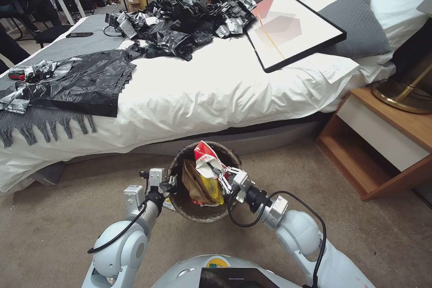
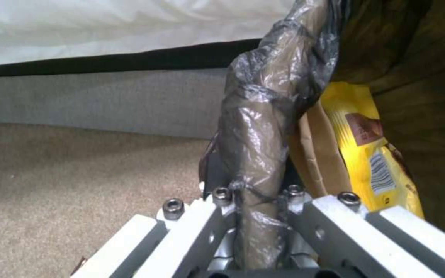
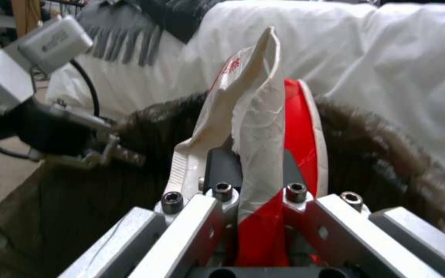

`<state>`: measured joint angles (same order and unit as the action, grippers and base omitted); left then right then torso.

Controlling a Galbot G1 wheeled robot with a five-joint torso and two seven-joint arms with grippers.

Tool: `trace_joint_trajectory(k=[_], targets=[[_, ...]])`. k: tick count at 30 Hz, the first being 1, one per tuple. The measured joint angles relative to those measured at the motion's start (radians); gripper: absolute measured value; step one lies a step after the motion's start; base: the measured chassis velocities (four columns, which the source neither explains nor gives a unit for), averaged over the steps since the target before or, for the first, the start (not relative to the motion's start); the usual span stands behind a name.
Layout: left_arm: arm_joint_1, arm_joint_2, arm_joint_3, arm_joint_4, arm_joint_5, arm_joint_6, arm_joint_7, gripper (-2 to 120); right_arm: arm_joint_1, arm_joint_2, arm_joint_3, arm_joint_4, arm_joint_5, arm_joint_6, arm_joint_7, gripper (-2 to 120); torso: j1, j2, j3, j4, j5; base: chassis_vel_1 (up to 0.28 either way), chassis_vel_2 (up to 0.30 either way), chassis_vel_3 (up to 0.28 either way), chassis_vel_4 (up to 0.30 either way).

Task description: Pick up the trash bin, then pick up the garbage from the floor and place it into the trash bin.

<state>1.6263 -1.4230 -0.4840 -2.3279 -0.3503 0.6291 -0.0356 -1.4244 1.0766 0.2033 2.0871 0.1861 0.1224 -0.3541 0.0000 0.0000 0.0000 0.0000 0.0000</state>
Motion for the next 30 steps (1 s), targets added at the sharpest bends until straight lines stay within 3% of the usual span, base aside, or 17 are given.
trace_joint_trajectory(k=[11, 21, 24, 25, 30], targets=[[-0.002, 0.001, -0.001, -0.001, -0.004, 0.008, -0.002, 0, -0.014, 0.009, -0.018, -0.069, -0.025, 0.014, -0.002, 2, 0.000, 0.000, 0.000, 0.0000, 0.0000, 0.000, 0.000, 0.000, 0.000], [-0.001, 0.002, 0.000, -0.001, -0.005, 0.011, -0.001, 0, -0.021, 0.003, -0.021, -0.086, -0.026, 0.016, -0.004, 37, 0.000, 0.000, 0.000, 0.0001, 0.0000, 0.000, 0.000, 0.000, 0.000], [-0.001, 0.002, 0.000, -0.001, -0.005, 0.011, -0.001, 0, -0.021, 0.003, -0.022, -0.086, -0.025, 0.016, -0.004, 39, 0.000, 0.000, 0.000, 0.0001, 0.0000, 0.000, 0.000, 0.000, 0.000], [0.000, 0.003, 0.000, -0.002, -0.005, 0.011, 0.000, 0, -0.025, -0.006, -0.022, -0.086, -0.017, 0.013, 0.001, 52, 0.000, 0.000, 0.000, 0.0000, 0.0000, 0.000, 0.000, 0.000, 0.000], [-0.001, 0.005, 0.001, -0.002, -0.005, 0.011, 0.001, 0, -0.036, -0.032, -0.033, -0.061, 0.031, -0.019, 0.046, 71, 0.000, 0.000, 0.000, 0.0000, 0.0001, 0.000, 0.000, 0.000, 0.000]])
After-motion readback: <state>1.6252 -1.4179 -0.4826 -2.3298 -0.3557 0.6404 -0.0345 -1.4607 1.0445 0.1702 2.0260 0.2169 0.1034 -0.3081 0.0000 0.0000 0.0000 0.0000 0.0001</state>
